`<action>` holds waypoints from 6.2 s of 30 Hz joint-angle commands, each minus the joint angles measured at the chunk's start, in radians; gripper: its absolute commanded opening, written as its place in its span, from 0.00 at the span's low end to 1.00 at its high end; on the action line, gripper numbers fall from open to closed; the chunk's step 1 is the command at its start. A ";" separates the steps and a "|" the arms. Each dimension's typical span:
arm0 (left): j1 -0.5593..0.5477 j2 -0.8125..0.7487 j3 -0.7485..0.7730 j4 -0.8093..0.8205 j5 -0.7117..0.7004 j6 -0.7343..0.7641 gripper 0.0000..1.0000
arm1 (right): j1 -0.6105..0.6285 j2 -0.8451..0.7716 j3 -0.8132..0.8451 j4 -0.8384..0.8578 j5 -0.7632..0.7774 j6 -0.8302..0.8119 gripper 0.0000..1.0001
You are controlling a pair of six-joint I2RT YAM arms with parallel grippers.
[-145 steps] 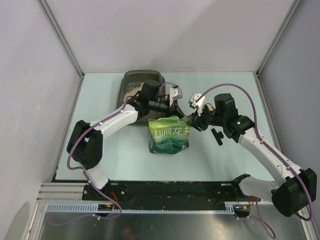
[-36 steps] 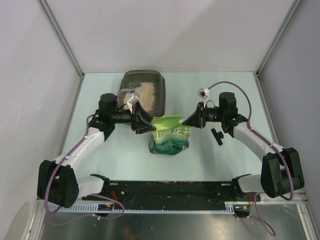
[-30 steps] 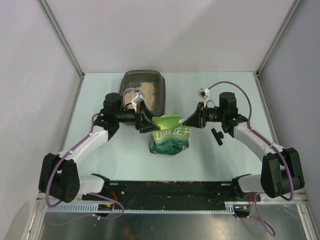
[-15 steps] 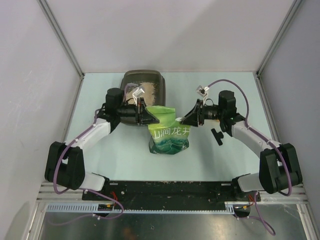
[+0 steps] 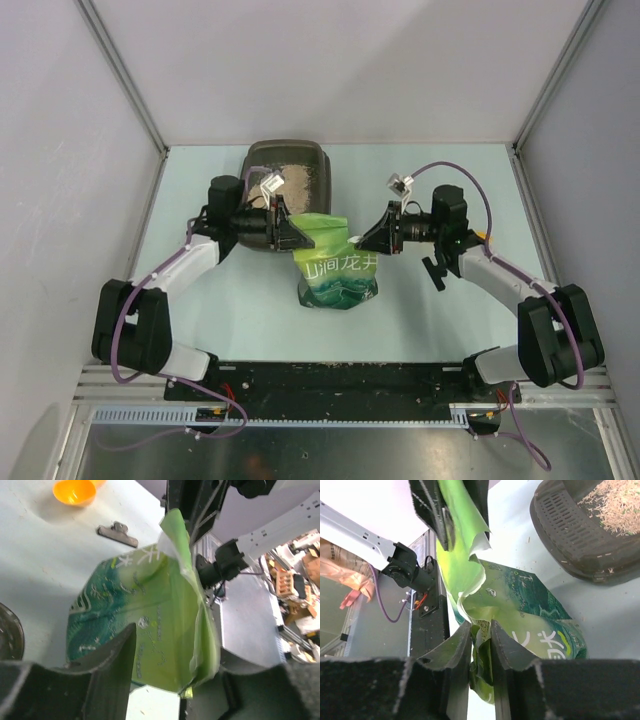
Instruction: Fill the litter box with clean litter
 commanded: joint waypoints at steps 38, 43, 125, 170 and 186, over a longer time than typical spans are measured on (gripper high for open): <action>0.016 0.193 0.010 0.089 0.248 -0.512 0.00 | -0.086 0.142 0.037 0.320 -0.370 0.861 0.00; 0.039 0.210 0.007 0.089 0.239 -0.698 0.00 | -0.136 0.163 0.093 0.044 -0.371 0.832 0.00; -0.358 -0.028 0.234 -0.493 -0.542 0.859 0.07 | 0.070 -0.177 0.361 -0.903 0.393 -0.996 0.50; -0.260 -0.018 0.217 -0.470 -0.368 0.802 0.07 | 0.186 -0.098 0.155 -0.723 0.583 -1.247 0.48; -0.249 -0.009 0.214 -0.470 -0.342 0.785 0.04 | 0.250 -0.294 0.143 -0.769 0.496 -1.325 0.56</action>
